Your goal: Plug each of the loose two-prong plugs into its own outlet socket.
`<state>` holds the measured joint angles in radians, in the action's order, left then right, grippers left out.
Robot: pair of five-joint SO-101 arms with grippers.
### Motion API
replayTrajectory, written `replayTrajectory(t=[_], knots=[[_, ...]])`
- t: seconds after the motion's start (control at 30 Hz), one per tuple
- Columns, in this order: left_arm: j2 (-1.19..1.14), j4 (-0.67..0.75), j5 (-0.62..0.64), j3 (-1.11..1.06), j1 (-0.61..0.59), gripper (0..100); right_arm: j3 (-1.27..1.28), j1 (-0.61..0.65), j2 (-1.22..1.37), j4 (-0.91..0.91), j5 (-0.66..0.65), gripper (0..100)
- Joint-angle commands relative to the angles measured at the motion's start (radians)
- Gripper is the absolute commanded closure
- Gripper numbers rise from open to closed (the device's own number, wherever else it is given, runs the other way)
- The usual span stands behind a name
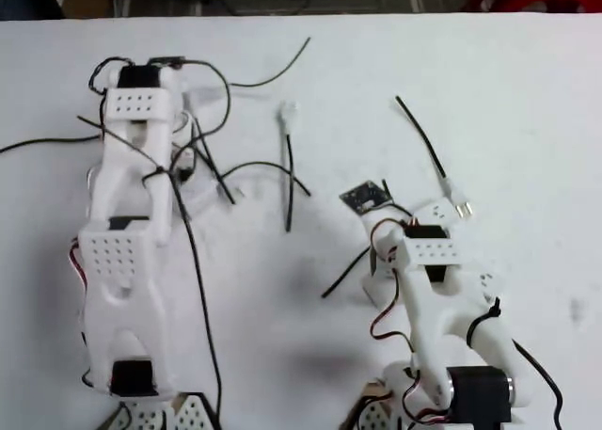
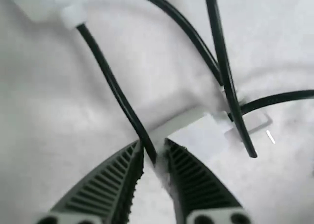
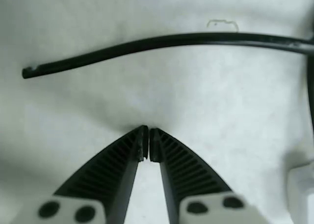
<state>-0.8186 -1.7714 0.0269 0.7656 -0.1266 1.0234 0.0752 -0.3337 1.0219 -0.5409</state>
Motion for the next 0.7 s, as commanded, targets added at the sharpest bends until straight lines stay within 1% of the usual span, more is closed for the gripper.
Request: replayTrajectory(t=[0.0, 0.07, 0.13, 0.2, 0.23, 0.27, 0.37, 0.47, 0.53, 0.6, 0.67], knots=[[0.068, 0.017, -0.051, 0.000, -0.008, 81, 0.002, -0.004, -0.012, 0.001, -0.005, 97.8], [0.045, 0.081, -0.052, 0.009, -0.053, 75, 0.002, -0.004, -0.012, 0.001, -0.005, 97.8], [0.019, 0.189, -0.052, 0.008, -0.111, 72, 0.002, -0.004, -0.012, 0.001, -0.005, 97.8], [-0.005, 0.272, -0.074, 0.009, -0.162, 71, 0.002, -0.004, -0.012, 0.001, -0.005, 97.8], [-0.013, 0.282, -0.112, 0.009, -0.176, 71, 0.002, -0.004, -0.012, 0.001, -0.005, 97.8], [-0.016, 0.278, -0.158, 0.009, -0.180, 71, 0.002, -0.004, -0.012, 0.001, -0.005, 97.8], [-0.015, 0.186, -0.269, 0.026, -0.174, 71, 0.002, -0.004, -0.012, 0.001, -0.005, 97.8], [0.005, 0.063, -0.341, 0.127, -0.162, 70, 0.002, -0.004, -0.012, 0.001, -0.005, 97.8], [0.025, -0.009, -0.381, 0.233, -0.160, 70, 0.002, -0.004, -0.012, 0.001, -0.005, 97.8], [0.048, -0.018, -0.396, 0.307, -0.168, 70, 0.002, -0.004, -0.012, 0.001, -0.005, 97.8], [0.071, -0.018, -0.400, 0.330, -0.174, 70, 0.002, -0.004, -0.012, 0.001, -0.003, 97.8]])
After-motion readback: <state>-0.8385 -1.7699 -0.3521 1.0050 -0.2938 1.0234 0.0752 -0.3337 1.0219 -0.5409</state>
